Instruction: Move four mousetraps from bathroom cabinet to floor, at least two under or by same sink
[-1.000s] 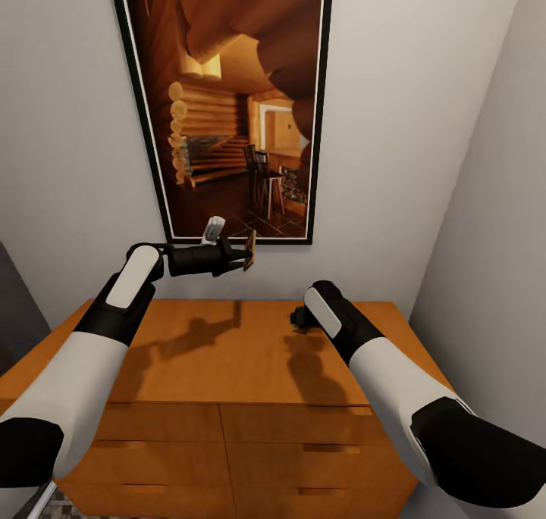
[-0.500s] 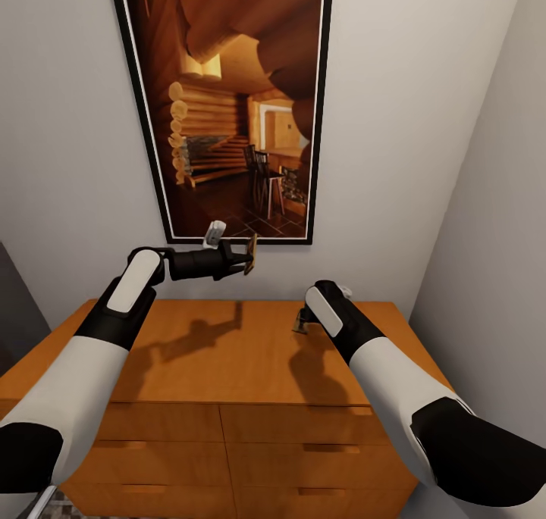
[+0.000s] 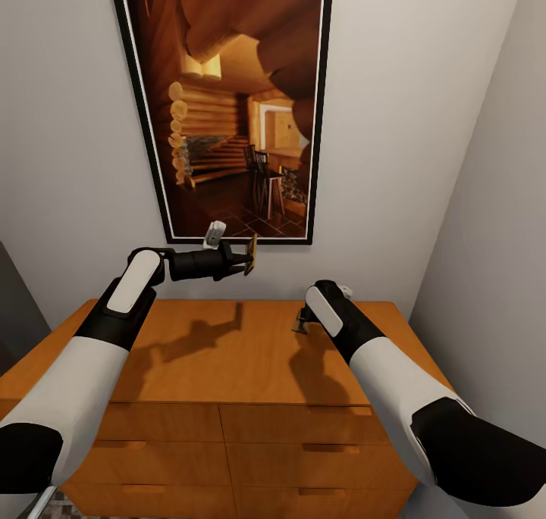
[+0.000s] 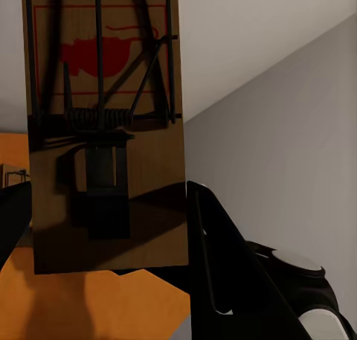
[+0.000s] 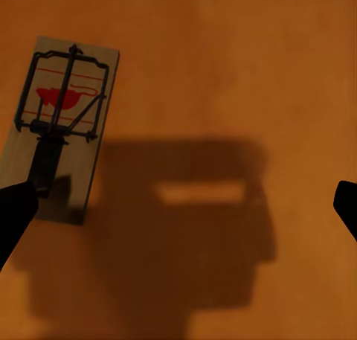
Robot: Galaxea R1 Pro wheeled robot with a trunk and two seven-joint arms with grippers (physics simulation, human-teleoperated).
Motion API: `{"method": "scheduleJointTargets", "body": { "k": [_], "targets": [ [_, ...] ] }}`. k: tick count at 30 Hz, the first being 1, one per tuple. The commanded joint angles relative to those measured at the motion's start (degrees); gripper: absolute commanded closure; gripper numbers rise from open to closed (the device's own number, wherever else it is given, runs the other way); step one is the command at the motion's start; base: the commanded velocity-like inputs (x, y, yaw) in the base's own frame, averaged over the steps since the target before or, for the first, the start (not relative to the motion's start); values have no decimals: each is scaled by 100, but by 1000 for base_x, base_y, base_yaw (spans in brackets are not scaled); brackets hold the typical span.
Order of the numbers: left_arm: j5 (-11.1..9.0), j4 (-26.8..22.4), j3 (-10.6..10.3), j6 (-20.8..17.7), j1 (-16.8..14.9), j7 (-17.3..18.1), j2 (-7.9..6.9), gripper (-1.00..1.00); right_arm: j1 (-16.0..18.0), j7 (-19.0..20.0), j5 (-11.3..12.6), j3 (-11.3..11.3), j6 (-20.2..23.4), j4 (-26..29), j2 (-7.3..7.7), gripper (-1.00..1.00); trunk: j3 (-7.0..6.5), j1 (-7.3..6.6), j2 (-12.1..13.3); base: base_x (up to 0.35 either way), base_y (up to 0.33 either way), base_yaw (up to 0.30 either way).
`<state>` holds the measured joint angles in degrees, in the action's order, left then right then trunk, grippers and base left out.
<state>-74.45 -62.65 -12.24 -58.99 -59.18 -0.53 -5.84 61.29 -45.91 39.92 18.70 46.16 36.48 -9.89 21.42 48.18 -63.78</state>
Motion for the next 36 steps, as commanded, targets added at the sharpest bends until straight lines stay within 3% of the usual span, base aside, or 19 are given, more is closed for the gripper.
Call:
{"method": "scheduleJointTargets", "body": {
  "k": [1, 15, 36],
  "targets": [
    [1, -2, -8, -7, -5, 0, -3, 100, 6, -55, 63, 3, 9, 6, 4, -100, 7, 0, -5, 0, 0, 0],
    [1, -2, -13, -7, -4, 4, 4, 100, 8, -26, 76, -389, -2, 8, 5, -100, 7, 0, -5, 0, 1, 0],
    [1, -2, -15, -7, 3, 386, 4, 100, 8, -15, 74, -411, -120, 8, 5, -100, 7, 0, -5, 0, 48, 0]
  ]
}}
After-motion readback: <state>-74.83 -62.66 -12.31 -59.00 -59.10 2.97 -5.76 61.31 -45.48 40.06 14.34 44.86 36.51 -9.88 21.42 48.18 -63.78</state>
